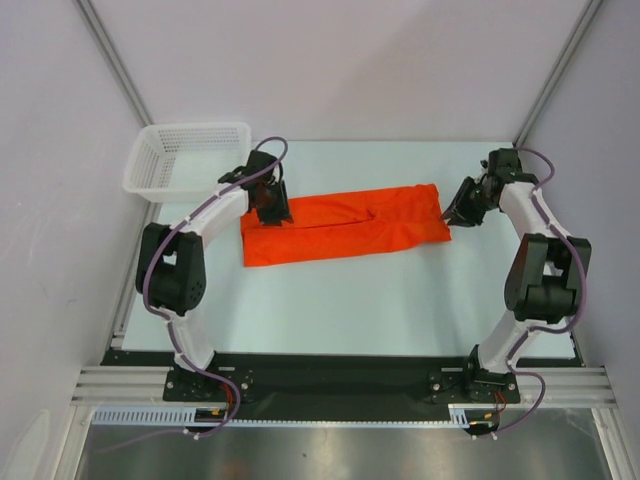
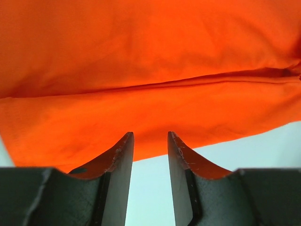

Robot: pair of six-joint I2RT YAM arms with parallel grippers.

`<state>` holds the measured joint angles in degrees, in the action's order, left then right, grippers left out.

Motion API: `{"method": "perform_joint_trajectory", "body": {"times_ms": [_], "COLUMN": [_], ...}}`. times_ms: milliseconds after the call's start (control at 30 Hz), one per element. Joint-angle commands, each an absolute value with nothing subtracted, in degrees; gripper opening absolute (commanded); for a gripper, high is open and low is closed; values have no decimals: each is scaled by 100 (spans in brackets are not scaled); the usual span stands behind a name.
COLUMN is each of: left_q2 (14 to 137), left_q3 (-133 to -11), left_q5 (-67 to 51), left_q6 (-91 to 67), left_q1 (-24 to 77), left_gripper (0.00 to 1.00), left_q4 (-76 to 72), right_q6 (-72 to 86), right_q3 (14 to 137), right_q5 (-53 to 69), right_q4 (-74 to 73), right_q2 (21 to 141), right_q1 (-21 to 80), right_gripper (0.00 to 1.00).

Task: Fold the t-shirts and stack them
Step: Fold the tshirt

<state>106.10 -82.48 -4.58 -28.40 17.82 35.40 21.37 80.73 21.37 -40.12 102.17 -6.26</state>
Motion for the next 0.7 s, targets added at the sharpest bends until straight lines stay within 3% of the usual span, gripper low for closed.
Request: {"method": "perform_joint_trajectory", "body": {"times_ms": [0,167,200,233,667], "left_q2": [10757,11153,11232,11267,11127], "left_q3": [-8560,-8876,-8886,-8877,-8473], "left_q5": [-659,-598,-615,-650,-580], "left_q6": [-2707,-2821,-2839,-2865,-2839], "left_q1": [1907,1907,1899,1898,1829], "left_gripper": [40,37,36,36,37], "left_q4": [3462,3901,3937,3937,3806], "right_q6": [1758,2222,2511,2627,3559], "right_q3": [7797,6842,6620,6453,5221], "right_q5": [1661,1854,2002,2126,2760], "right_q4": [-4420,-3915,-3694,-3491,-1029], "right_q2": [9537,8975,8913,8869,9334], "right_q1": [-606,-720,-860,-957,-1362], "right_gripper": [32,41,52,53,47]}}
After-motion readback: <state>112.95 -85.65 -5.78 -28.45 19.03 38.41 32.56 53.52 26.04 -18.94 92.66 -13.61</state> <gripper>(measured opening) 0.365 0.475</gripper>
